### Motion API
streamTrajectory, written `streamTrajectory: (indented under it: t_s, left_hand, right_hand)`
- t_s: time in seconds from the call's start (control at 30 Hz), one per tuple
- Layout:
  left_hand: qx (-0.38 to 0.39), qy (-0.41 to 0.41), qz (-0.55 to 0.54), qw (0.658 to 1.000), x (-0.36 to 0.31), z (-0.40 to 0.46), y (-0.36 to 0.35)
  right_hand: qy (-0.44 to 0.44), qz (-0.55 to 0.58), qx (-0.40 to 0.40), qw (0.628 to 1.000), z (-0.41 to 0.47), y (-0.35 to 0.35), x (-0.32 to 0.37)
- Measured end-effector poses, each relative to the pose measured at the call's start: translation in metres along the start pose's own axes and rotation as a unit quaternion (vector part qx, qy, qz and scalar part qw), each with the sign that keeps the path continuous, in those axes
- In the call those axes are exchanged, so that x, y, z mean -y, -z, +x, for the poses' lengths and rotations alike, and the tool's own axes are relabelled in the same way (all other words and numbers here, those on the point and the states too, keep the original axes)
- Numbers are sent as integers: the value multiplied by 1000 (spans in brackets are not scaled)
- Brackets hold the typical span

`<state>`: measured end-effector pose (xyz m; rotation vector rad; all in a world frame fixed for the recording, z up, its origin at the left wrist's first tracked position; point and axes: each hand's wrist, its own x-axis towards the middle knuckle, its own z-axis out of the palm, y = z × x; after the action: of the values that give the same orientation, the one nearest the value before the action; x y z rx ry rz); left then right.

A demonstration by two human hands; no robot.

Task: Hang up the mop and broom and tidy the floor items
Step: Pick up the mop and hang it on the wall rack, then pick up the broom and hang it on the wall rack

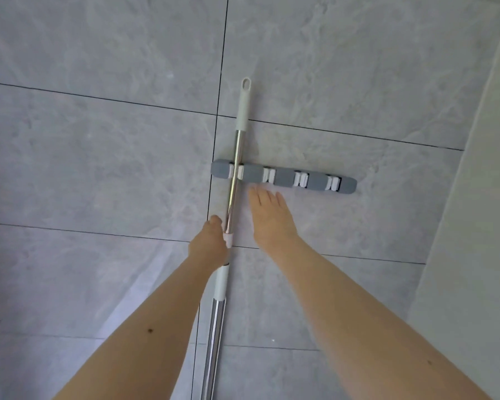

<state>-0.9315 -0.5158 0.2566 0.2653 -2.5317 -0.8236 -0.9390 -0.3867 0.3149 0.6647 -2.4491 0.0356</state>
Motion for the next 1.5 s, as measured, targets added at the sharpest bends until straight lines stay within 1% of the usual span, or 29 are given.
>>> streamTrajectory:
  t_s: [0.03, 0.1, 0.17, 0.23, 0.4, 0.63, 0.8, 0.93, 1.1, 1.27, 1.33, 1.43, 1.5]
  left_hand:
    - [10, -5, 2, 1000, 3, -9, 2]
    - [29, -13, 11, 999, 6, -26, 4]
    - [37, -11, 18, 999, 9, -41, 4]
    - [52, -10, 27, 998, 15, -62, -1]
    - [126, -8, 43, 991, 31, -123, -36]
    - [230, -29, 28, 972, 34, -209, -107]
    - [292, -43, 48, 954, 33, -260, -156]
    - [346, -53, 63, 935, 35, -308, -193]
    - [404, -38, 64, 912, 39, -394, -240]
    - [483, -44, 92, 870, 44, -499, -270]
    - [502, -42, 98, 858, 47, -533, -277]
    - [532, -36, 118, 838, 58, -592, -292]
    - [546, -32, 132, 827, 68, -625, -304]
  right_hand:
    - [-1, 18, 49, 999, -16, -3, 1]
    - [-24, 100, 143, 984, -45, -8, 4]
    - [-58, 165, 178, 968, -70, -11, 6]
    - [-99, 182, 186, 960, -98, -14, 10]
    - [-177, 191, 234, 937, -178, -32, 14]
    - [-246, 169, 291, 909, -283, -58, 11]
    - [-294, 161, 320, 886, -354, -75, 1]
    - [-337, 170, 353, 856, -420, -88, -5]
    - [-388, 164, 387, 820, -521, -101, -3]
    - [-426, 161, 439, 775, -629, -106, 11]
    - [-441, 158, 455, 757, -667, -107, 17]
    - [-468, 165, 485, 720, -725, -116, 25]
    - [-483, 162, 493, 705, -756, -124, 29]
